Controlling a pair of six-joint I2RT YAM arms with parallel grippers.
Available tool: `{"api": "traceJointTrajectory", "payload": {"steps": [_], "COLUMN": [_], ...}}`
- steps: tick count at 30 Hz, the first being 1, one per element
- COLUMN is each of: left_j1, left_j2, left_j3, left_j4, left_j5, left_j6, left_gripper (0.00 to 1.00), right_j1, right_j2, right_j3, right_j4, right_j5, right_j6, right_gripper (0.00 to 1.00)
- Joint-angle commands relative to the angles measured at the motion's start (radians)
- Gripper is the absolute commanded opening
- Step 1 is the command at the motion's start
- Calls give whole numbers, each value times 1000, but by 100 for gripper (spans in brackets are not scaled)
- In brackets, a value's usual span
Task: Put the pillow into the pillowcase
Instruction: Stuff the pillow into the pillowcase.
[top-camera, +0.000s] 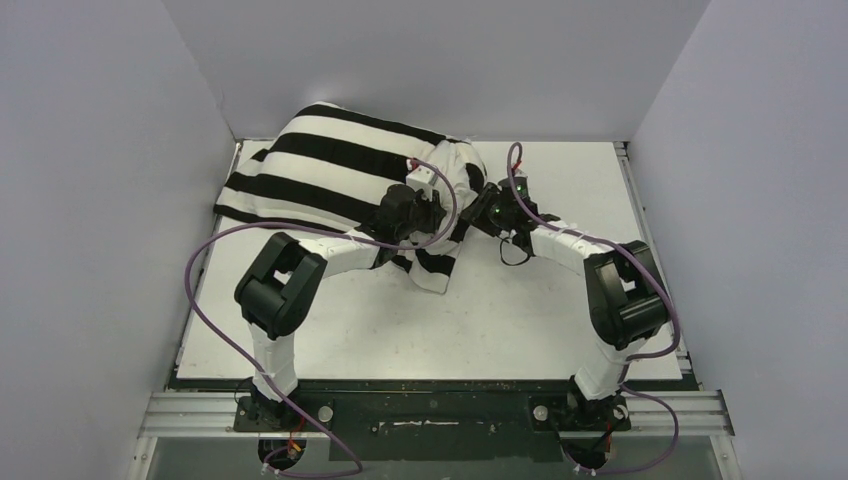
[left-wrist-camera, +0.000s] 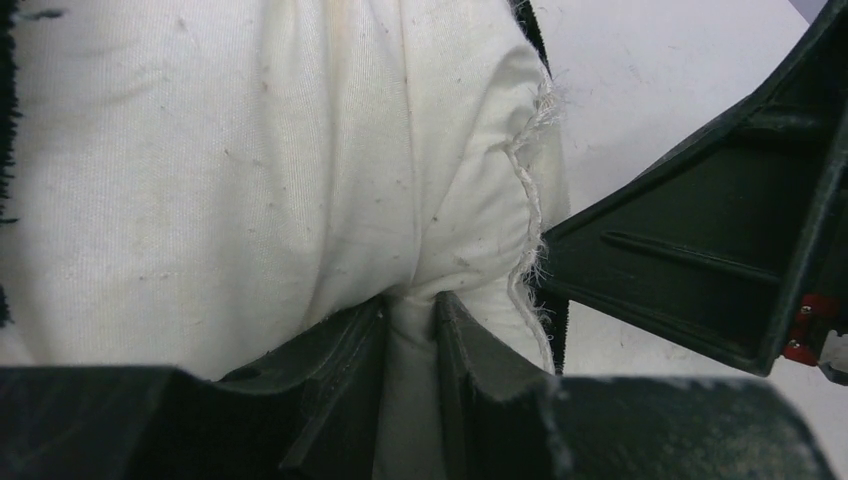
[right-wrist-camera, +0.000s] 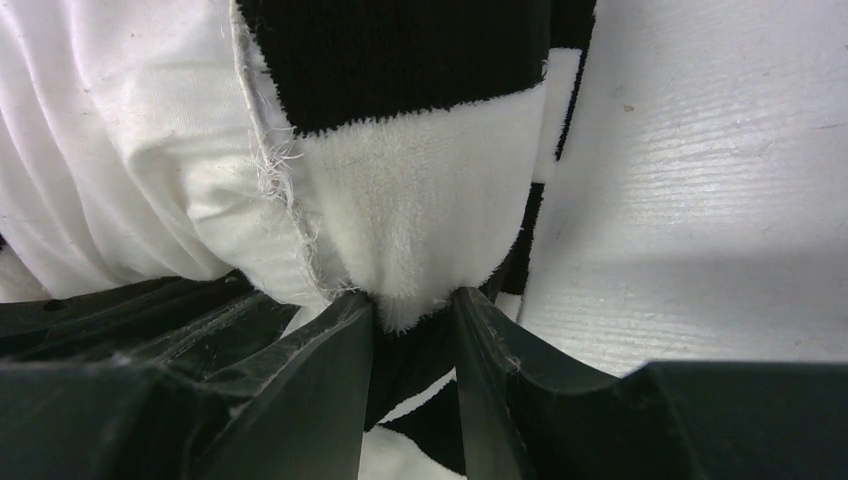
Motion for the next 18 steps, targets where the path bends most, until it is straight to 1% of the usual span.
{"api": "traceJointTrajectory", "payload": {"steps": [1,4,5,6,9,11,13,14,15,16,18], "left_j1": [45,48,49,51,58,66,71,73,73,73,73], "left_j2": [47,47,47,48,50,51,55,58,61,64,71], "left_j3": [-18,-18,-18,-16,-16,-19,-23,-23,-23,-23,-24], "left_j4": [-61,-53,-50,-49,-47,-35,-24,-21,-19,-17,-10], "left_j5": [-92,-86,-84,-82,-79,-74,-69,-68,-68,-69,-69], "left_j6": [15,5,2,-1,-14,-26,-39,-44,-50,-50,-51], "left_gripper": [24,24,24,24,24,24,24,24,24,24,24], "right_j1": [12,23,28,32,43,45,43,40,32,12,-26], "right_j2": [22,48,61,73,99,92,44,2,-73,-134,-232], "right_j3": [50,76,86,96,110,103,79,48,5,-72,-224], "right_j4": [-16,-53,-60,-67,-70,-68,-33,12,86,188,516], "right_j5": [22,58,58,61,60,41,26,12,-29,-102,-286], "right_j6": [-11,-36,-47,-56,-75,-104,-143,-168,-187,-191,-92], "right_gripper": [35,42,42,39,21,0,0,0,0,0,0]}}
